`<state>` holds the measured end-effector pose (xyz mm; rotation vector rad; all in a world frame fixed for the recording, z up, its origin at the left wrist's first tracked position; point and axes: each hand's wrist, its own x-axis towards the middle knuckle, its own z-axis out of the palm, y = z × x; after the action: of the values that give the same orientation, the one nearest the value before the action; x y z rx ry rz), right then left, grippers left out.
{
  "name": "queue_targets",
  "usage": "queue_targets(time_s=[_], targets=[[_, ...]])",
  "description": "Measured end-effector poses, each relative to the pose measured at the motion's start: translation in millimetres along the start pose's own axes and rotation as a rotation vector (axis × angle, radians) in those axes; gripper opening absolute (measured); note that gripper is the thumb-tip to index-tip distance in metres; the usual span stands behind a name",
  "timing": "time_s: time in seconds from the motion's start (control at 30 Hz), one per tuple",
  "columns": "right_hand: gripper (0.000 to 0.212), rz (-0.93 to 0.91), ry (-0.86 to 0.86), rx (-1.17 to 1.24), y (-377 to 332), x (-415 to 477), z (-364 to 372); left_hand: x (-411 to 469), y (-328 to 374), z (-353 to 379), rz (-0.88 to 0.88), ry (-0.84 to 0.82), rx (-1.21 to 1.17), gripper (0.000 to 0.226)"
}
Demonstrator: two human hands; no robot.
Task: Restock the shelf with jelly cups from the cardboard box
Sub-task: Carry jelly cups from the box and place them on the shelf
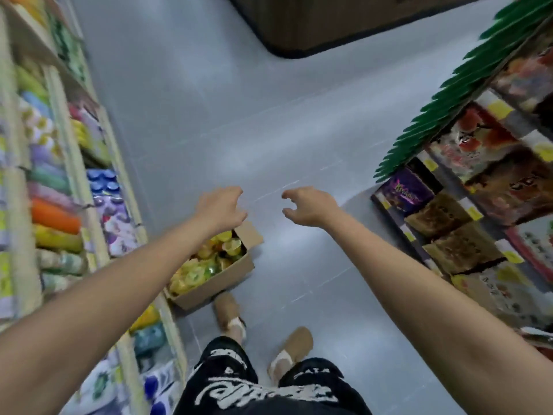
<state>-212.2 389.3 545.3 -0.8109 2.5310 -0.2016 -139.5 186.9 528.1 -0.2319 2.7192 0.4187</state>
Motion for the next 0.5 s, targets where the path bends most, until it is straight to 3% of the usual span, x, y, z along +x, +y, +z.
queue_targets(time_s=[0.27, 0.5], targets=[[0.039, -0.215, -0.174, -0.166, -152, 119, 51, -26, -179, 2, -0.256, -0.024, 0.011, 0.049], [0.043, -0.205, -0.270, -0.133, -189, 202, 115, 7, -250, 66, -0.345, -0.109, -0.064, 0.048]])
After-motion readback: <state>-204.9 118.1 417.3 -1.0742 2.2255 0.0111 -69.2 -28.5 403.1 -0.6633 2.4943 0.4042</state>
